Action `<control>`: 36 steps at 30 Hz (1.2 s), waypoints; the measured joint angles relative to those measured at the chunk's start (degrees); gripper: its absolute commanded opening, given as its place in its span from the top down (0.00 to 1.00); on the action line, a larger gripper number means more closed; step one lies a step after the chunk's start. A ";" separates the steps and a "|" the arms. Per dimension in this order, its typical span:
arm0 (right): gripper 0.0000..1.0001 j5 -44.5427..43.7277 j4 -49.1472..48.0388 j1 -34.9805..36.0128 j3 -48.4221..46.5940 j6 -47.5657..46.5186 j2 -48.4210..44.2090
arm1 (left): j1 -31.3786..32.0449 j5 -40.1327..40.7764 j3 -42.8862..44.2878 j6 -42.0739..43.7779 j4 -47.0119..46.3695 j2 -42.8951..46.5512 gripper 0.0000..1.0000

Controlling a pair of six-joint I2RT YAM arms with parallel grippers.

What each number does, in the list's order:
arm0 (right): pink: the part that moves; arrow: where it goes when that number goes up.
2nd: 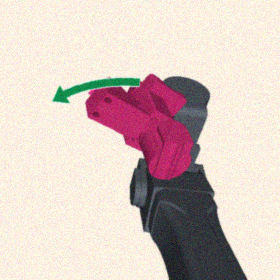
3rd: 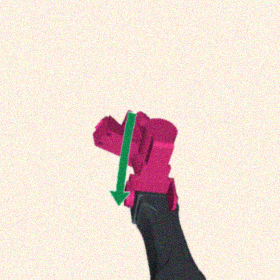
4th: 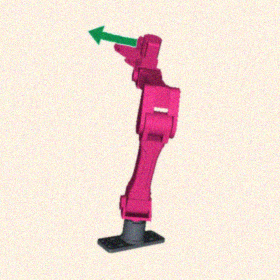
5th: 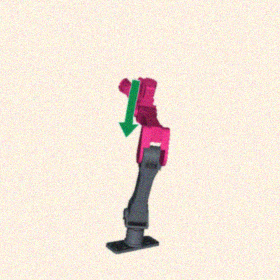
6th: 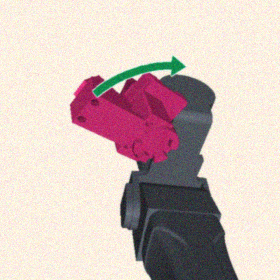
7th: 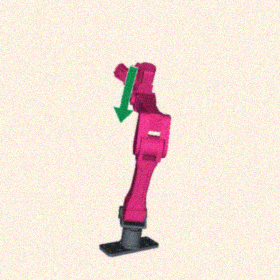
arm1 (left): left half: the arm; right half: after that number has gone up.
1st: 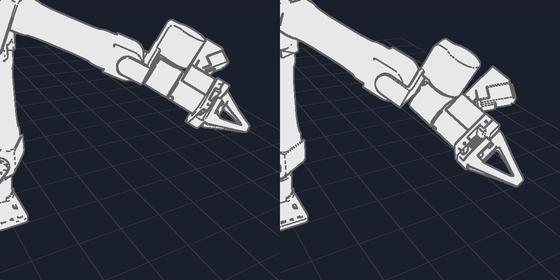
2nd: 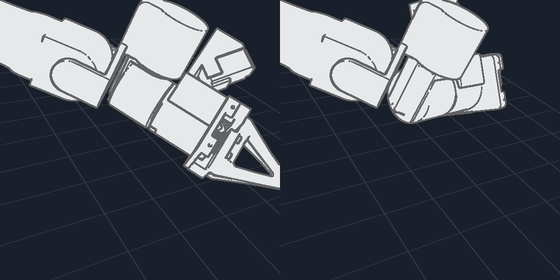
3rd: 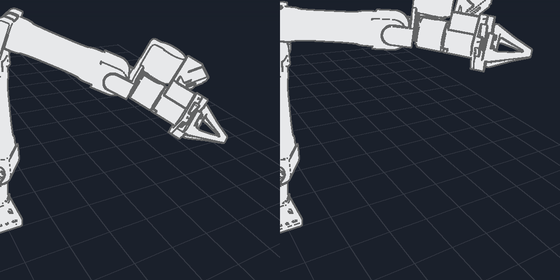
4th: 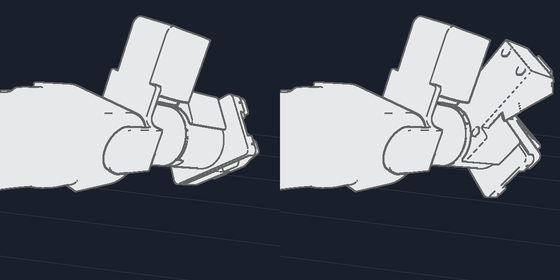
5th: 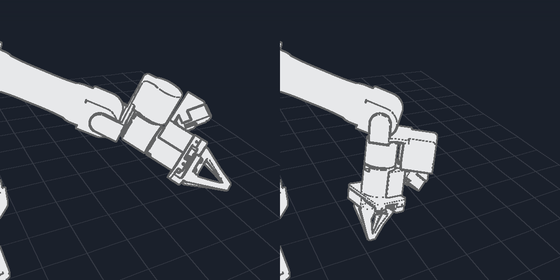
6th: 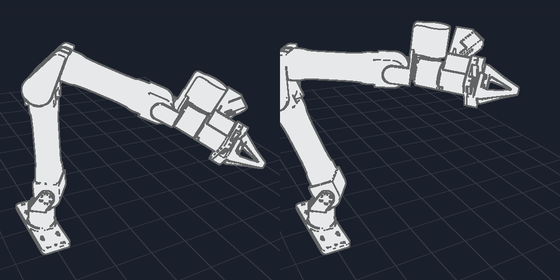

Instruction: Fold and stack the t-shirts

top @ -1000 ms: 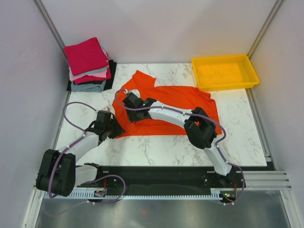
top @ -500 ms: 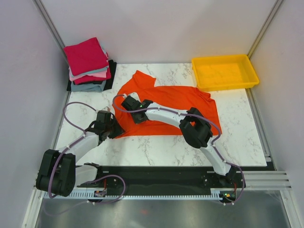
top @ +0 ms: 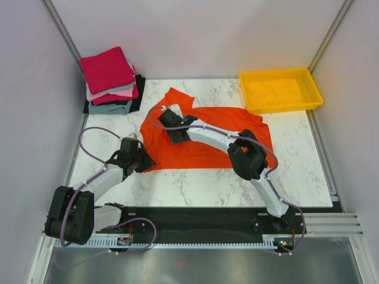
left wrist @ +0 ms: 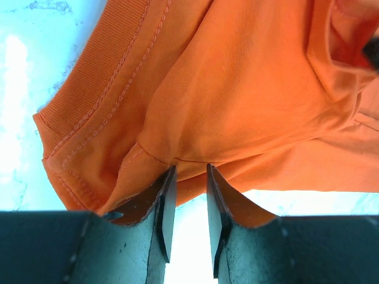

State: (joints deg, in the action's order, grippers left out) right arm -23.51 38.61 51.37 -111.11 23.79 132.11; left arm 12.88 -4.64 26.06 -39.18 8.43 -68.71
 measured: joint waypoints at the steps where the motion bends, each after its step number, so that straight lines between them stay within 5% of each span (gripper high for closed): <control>1: 0.25 -0.44 0.13 -1.07 -0.44 -0.87 0.07 | 0.00 0.00 0.00 0.00 0.00 0.00 0.66; 10: 0.21 -1.95 0.74 -9.68 -2.84 -2.51 -1.66 | 0.00 -0.04 1.86 0.00 2.40 0.90 0.27; 13: 0.21 -1.25 -1.31 -13.25 7.82 -1.70 -10.51 | 0.00 1.77 4.85 0.22 6.32 4.81 0.25; 19: 0.21 3.63 -9.57 -27.26 42.49 2.91 -44.96 | -0.07 6.64 7.78 0.48 10.58 13.79 0.24; 23: 0.19 6.49 -11.50 -36.17 57.68 6.36 -61.55 | -0.72 8.85 5.55 0.46 11.69 14.64 0.22; 30: 0.21 21.81 -13.97 -55.78 75.17 8.17 -65.09 | -3.08 10.49 0.66 0.35 13.00 12.94 0.20; 36: 0.23 29.18 -16.02 -62.58 77.59 8.63 -63.58 | -7.17 10.47 -1.03 -1.03 11.37 9.88 0.20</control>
State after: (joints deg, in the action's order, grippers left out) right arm 5.67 22.59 -11.20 -33.52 32.42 68.53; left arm 5.72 5.82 25.04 -40.21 19.79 -58.83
